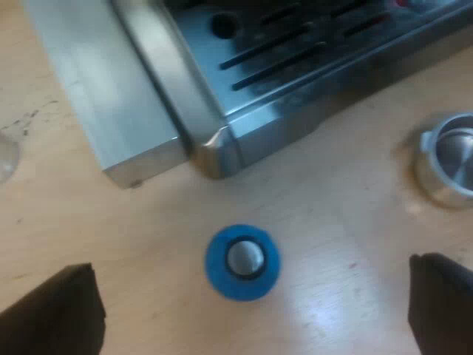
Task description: Grind coffee beans and then tamp
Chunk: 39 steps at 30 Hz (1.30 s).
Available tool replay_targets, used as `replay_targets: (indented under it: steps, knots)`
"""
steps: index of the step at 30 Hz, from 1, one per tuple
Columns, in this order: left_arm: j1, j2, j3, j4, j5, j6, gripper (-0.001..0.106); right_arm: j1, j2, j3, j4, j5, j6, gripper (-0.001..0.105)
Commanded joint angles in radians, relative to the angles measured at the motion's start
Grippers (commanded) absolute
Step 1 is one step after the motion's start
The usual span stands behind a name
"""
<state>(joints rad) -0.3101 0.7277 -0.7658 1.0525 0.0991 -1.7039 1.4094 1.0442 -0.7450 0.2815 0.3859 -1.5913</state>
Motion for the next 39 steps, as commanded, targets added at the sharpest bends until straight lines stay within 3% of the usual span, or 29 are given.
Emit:
replay_targets:
  steps: [1,12,22,35,39]
  knots:
    - [0.019,0.042,-0.008,0.02,-0.013,0.049,0.086,0.001,0.035,-0.006,-0.048,-0.002,-0.015,0.077]
    - [0.011,0.277,-0.008,0.016,-0.02,0.057,0.086,0.001,0.134,-0.006,-0.187,-0.002,-0.015,0.077]
    - [0.011,0.498,-0.004,-0.082,-0.02,0.073,0.086,0.001,0.138,-0.006,-0.192,0.007,-0.015,0.077]
    - [0.011,0.639,0.024,-0.144,-0.02,0.073,0.085,0.001,0.138,-0.006,-0.192,0.007,-0.015,0.077]
    - [0.011,0.651,0.024,-0.157,-0.02,0.073,0.067,0.001,0.138,-0.006,-0.192,0.007,-0.015,0.077]
